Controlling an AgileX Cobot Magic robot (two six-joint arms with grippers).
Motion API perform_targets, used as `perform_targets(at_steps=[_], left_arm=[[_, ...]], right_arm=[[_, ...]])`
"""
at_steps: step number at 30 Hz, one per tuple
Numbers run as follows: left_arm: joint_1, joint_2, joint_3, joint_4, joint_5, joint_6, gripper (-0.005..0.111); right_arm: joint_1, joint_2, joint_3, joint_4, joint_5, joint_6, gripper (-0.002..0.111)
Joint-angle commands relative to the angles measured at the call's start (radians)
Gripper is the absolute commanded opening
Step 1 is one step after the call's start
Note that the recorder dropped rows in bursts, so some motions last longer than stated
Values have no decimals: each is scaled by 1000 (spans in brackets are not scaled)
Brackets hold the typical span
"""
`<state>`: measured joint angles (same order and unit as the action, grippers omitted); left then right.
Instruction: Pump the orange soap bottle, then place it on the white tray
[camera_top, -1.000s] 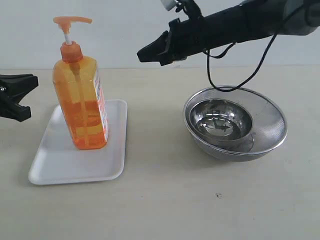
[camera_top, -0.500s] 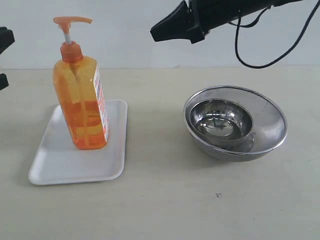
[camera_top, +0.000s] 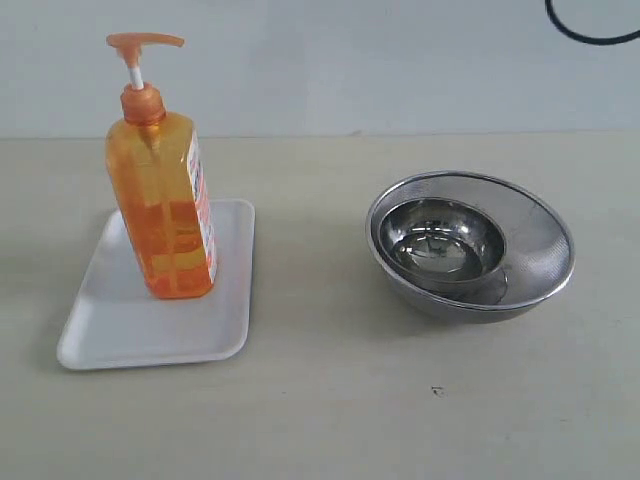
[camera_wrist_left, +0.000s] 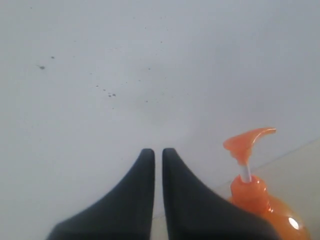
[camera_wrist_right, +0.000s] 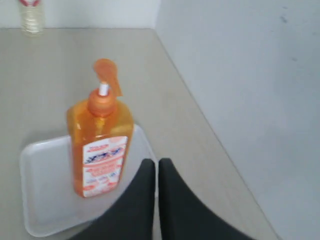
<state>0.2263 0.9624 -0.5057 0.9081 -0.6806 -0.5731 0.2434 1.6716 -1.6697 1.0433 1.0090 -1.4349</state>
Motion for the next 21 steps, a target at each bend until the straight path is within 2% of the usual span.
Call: perform_targets(at_steps=[1, 9, 16, 21], left_arm=[[2, -133, 58, 2, 81, -44, 5], [2, -311, 113, 42, 204, -167, 5], [2, -358, 133, 206, 206, -349, 5], [2, -358, 135, 259, 202, -464, 5]], right_arm=[[-4, -124, 85, -85, -112, 79, 0], [-4, -365, 326, -83, -364, 104, 0], [-4, -570, 571, -67, -649, 123, 0], [-4, -661, 666, -60, -746, 129, 0]])
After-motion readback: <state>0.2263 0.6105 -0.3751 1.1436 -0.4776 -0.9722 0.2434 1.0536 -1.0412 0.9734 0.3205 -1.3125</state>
